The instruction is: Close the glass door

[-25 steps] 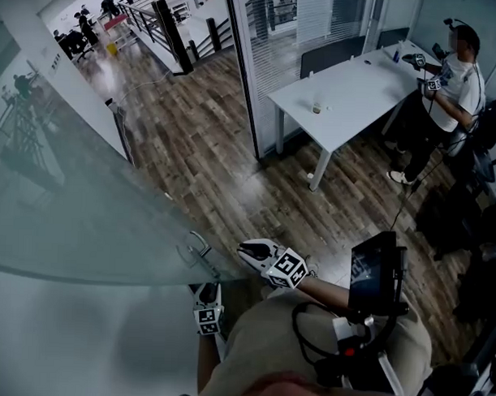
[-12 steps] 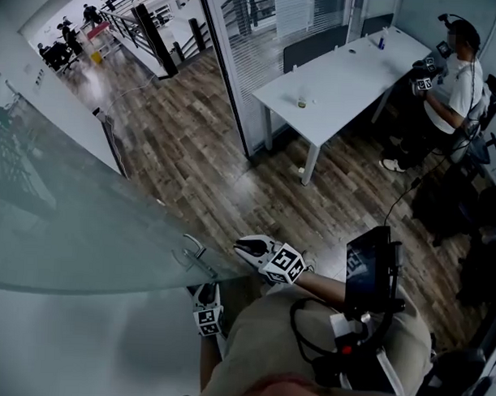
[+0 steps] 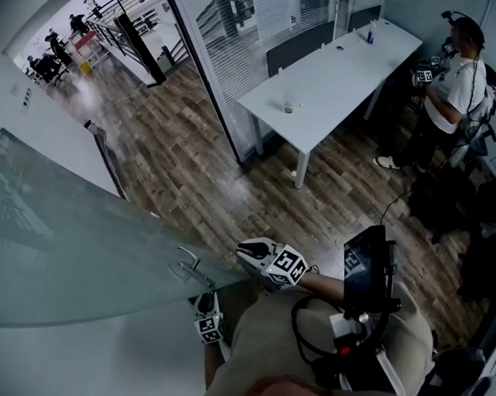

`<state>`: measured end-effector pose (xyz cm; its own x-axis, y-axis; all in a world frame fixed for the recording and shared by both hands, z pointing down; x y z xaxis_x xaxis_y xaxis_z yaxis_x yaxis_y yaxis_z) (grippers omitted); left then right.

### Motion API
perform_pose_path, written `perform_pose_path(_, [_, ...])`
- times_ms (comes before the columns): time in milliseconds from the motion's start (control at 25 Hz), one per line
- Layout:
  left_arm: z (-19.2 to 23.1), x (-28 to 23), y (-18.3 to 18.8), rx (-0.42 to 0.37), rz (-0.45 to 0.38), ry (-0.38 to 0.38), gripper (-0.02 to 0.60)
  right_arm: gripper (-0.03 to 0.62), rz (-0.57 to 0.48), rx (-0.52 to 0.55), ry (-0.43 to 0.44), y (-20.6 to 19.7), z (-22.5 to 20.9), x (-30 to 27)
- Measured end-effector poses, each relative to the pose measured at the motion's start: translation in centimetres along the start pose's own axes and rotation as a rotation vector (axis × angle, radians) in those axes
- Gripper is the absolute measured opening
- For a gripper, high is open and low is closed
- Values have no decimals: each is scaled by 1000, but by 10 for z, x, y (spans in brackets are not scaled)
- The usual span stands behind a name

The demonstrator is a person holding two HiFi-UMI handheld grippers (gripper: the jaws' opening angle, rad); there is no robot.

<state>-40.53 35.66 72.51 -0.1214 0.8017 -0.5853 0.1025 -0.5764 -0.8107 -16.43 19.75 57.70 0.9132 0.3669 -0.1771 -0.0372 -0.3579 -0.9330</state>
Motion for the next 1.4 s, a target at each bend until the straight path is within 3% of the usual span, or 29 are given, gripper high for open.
perform_pose_path(320, [-24,-22,25,77,14,60,147,67,-13,4,21,18,-45,16])
perform_pose_path(600, [-39,-42,50,75,10,86,147,66,-29,12,39,25,-75,29])
perform_pose_path(1400, [-73,-111,94,96,-5,131,147,66,-58,22,-24,41,-163,99])
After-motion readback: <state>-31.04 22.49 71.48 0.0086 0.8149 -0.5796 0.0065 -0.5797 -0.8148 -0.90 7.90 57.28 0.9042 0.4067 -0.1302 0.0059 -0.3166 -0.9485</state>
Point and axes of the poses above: the fingertips, and each gripper's own axes: x backward along the fingers, z to its left, y out of its top, the point moved 7 cm from there along x, backward along the fingers, and after that the axes turned 3 degrees about z, right-handed, at the moved point
